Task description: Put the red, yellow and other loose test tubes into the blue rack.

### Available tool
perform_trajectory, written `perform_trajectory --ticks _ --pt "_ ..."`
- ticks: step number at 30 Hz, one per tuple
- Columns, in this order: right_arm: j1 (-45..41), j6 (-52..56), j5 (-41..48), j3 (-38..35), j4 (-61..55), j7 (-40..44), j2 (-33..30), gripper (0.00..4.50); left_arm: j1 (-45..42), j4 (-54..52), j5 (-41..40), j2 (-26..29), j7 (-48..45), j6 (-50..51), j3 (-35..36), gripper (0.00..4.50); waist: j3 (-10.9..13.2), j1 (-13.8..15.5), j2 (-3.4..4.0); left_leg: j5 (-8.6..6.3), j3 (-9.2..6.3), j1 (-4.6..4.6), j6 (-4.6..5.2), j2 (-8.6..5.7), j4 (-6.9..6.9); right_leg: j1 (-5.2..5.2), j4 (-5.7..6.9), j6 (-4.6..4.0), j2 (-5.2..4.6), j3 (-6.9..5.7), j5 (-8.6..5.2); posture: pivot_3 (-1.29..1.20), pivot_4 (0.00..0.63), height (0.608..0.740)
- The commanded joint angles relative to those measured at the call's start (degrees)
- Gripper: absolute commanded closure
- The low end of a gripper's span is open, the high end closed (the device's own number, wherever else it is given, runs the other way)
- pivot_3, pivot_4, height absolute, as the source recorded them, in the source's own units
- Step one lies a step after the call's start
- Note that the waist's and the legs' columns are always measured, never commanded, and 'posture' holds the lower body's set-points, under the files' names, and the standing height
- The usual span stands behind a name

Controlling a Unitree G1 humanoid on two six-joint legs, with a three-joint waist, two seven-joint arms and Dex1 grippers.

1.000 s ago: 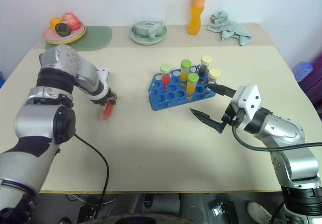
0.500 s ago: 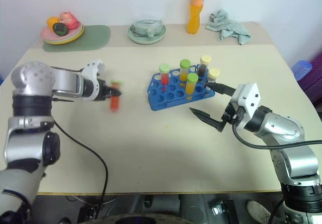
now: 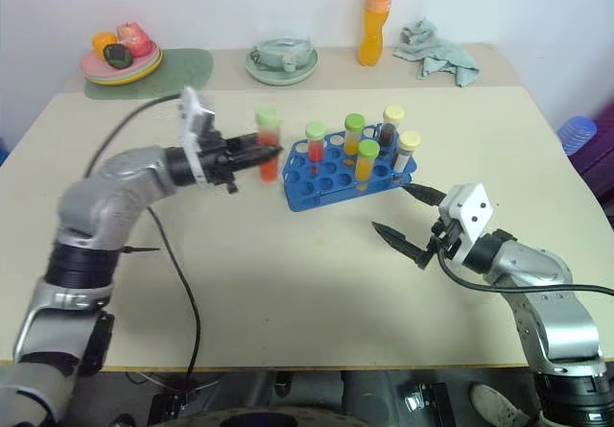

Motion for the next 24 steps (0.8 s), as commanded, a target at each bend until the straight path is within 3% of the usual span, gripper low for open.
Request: perform_trajectory --ticks 1,9,24 --pt "3.4 0.6 -1.9 -3.2 -3.8 -2.5 -0.7 0.00 -2.1 4.3 6.5 -2.9 -5.5 -13.3 -3.3 3.74 0.0 -0.1 0.00 0.00 0.00 0.00 0.00 0.00 -0.01 0.00 0.00 0.00 -0.02 -0.01 0.00 0.00 0.150 0.739" --pt "11.8 3.4 -0.8 -6.9 -11.0 -6.9 2.1 0.00 -7.2 17.1 8.6 -12.4 -6.3 -18.9 -2.0 3.74 0.0 -0.3 -0.01 -0.01 0.00 -0.01 0.05 0.01 0.01 -0.01 0.02 0.03 0.00 -0.04 0.00 0.00 0.150 0.739" --pt "16.5 4.8 -1.6 -8.4 -17.1 -11.5 5.0 0.00 -10.2 38.1 16.2 -18.8 -5.6 -31.2 -1.4 3.74 0.0 -0.1 -0.04 -0.03 -0.04 0.01 0.09 -0.01 0.10 0.08 0.02 0.06 0.03 -0.18 0.01 0.00 0.150 0.739"
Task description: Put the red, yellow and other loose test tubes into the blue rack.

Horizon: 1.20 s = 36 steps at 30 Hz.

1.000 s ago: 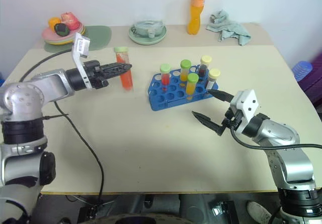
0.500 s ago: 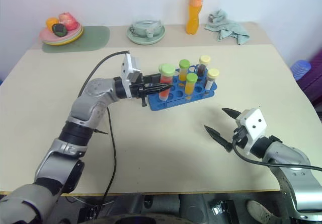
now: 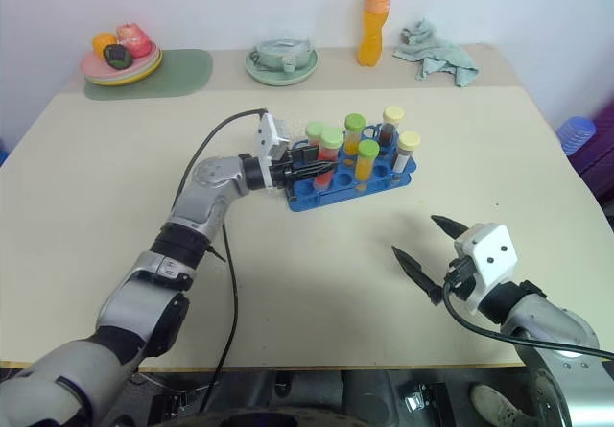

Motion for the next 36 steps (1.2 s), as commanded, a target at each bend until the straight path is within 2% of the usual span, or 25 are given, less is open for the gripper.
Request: perform_trajectory --ticks 1,11,13,14,18,23,30,36 --pt "-0.1 -0.4 0.5 -1.9 -2.1 -0.5 0.2 0.00 -0.7 3.0 1.5 -0.6 -0.2 -1.9 0.8 3.74 0.0 0.0 0.00 0.00 0.00 0.00 0.00 0.00 0.00 0.00 0.00 0.00 0.00 0.00 0.00 0.00 0.150 0.739" --pt "-1.1 -0.6 0.5 -2.3 -1.0 0.2 -0.5 0.00 -0.3 7.1 2.1 -2.1 -1.7 -2.8 2.0 3.74 0.0 0.0 0.00 0.00 -0.01 0.01 0.00 0.00 0.02 0.02 0.01 0.01 0.12 -0.01 0.00 0.00 0.150 0.739" --pt "-1.4 -0.7 0.3 -2.2 -0.9 0.4 -0.5 0.00 0.1 6.2 0.7 -2.3 -2.4 -0.8 3.1 2.72 0.0 0.0 0.00 0.00 -0.01 0.01 0.00 0.00 0.03 0.03 0.01 0.01 0.12 -0.01 0.00 0.00 0.150 0.739" --pt "-1.5 -0.6 0.3 -2.2 -0.9 0.4 -0.5 0.00 0.4 5.6 0.6 -2.3 -2.6 -0.4 3.3 2.43 0.0 0.0 0.01 0.00 -0.02 0.01 0.01 0.00 0.03 0.02 0.01 0.01 0.13 -0.02 0.00 0.00 0.150 0.739" --pt "-1.5 -0.9 0.1 -2.1 -0.5 0.9 -0.4 0.00 3.1 -0.6 2.1 -1.1 -0.9 -0.8 2.8 0.47 0.0 -0.1 0.00 -0.01 -0.02 0.01 0.01 0.00 0.02 0.00 0.02 0.01 0.13 -0.01 0.00 0.00 0.150 0.739" --pt "-3.7 -1.1 -0.2 -2.0 1.9 0.7 -0.3 0.00 7.8 -11.1 4.7 2.5 4.8 -1.3 3.8 0.47 0.0 -0.2 0.02 -0.01 -0.02 0.02 0.01 0.02 0.02 0.00 0.04 0.01 0.15 0.01 0.00 0.00 0.150 0.739" --pt "-11.8 -4.2 -6.2 -0.5 13.2 -4.5 1.6 0.00 18.7 -23.2 1.9 6.9 12.1 1.4 9.6 0.47 0.0 0.0 0.06 0.00 -0.02 0.06 0.00 0.01 0.00 0.01 0.05 0.00 0.14 0.08 0.00 0.00 0.150 0.739" --pt "-15.5 -7.1 -7.2 0.2 20.7 -4.1 2.8 0.00 30.9 -33.4 -0.6 15.2 10.7 3.8 13.8 0.47 -0.1 -0.2 0.18 0.00 -0.01 0.10 -0.01 0.03 -0.10 -0.04 0.06 -0.02 0.16 0.16 -0.01 0.00 0.150 0.739"
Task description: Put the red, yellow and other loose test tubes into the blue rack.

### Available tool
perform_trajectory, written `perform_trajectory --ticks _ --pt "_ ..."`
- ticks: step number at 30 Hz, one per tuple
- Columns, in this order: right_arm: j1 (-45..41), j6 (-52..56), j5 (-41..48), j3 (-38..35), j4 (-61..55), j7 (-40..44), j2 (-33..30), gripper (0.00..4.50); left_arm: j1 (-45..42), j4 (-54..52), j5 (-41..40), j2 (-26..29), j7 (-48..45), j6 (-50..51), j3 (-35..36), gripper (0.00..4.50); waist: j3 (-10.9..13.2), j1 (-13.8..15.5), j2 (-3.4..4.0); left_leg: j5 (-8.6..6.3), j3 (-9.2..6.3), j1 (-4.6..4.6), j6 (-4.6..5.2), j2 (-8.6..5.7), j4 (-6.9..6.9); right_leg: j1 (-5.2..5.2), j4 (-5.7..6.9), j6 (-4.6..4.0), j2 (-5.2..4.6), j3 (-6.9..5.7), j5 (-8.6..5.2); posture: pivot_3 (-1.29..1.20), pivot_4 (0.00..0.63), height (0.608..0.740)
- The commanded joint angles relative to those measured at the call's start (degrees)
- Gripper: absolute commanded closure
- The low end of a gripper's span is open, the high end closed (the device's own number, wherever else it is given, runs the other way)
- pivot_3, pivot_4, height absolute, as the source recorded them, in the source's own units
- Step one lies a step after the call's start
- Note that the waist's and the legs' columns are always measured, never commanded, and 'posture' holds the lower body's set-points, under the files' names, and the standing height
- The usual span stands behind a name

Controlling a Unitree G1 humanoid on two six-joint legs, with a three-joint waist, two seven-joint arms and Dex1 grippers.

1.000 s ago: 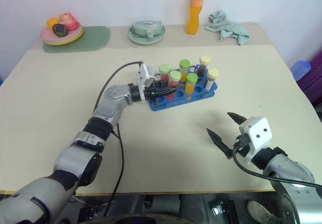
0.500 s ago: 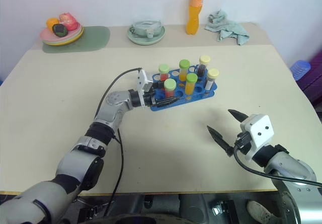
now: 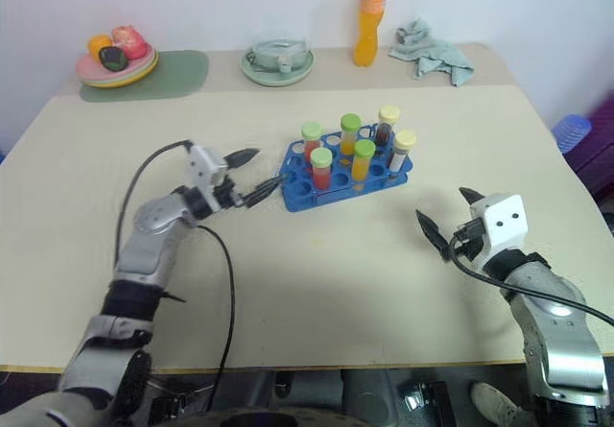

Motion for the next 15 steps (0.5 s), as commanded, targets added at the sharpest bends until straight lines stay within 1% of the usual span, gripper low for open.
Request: perform_trajectory --ticks 1,4,7,15 --pt "-1.2 -3.5 -0.8 -0.8 2.0 0.1 0.2 0.00 5.6 -7.5 -2.8 3.2 -1.2 0.2 3.4 0.47 0.0 0.1 0.05 0.00 0.01 0.00 0.00 0.00 0.00 0.00 0.00 0.00 0.00 0.01 0.00 0.00 0.150 0.739" --pt "-1.2 -3.3 0.8 -1.7 3.0 1.2 -0.1 0.00 11.9 -12.4 -2.7 5.0 1.3 1.9 5.4 0.47 -0.1 0.3 0.12 -0.01 0.01 0.02 0.00 0.00 0.00 0.05 -0.03 -0.01 -0.03 0.01 0.00 0.00 0.150 0.739" --pt "-0.9 -4.3 1.7 -2.7 4.1 3.5 -1.2 0.00 17.1 -17.5 -4.4 5.5 3.0 4.3 7.4 0.47 -0.1 0.3 0.13 -0.02 0.00 0.02 0.00 0.00 0.01 0.06 -0.03 -0.02 -0.10 0.01 -0.01 0.00 0.150 0.739" --pt "-0.4 -8.3 2.4 -4.6 9.2 8.7 -3.2 0.00 23.8 -24.2 -5.4 6.0 6.6 9.3 8.6 0.47 -0.1 0.2 0.21 -0.02 0.01 0.04 0.00 0.00 -0.02 0.06 -0.04 -0.03 -0.12 0.00 -0.02 0.00 0.150 0.739"
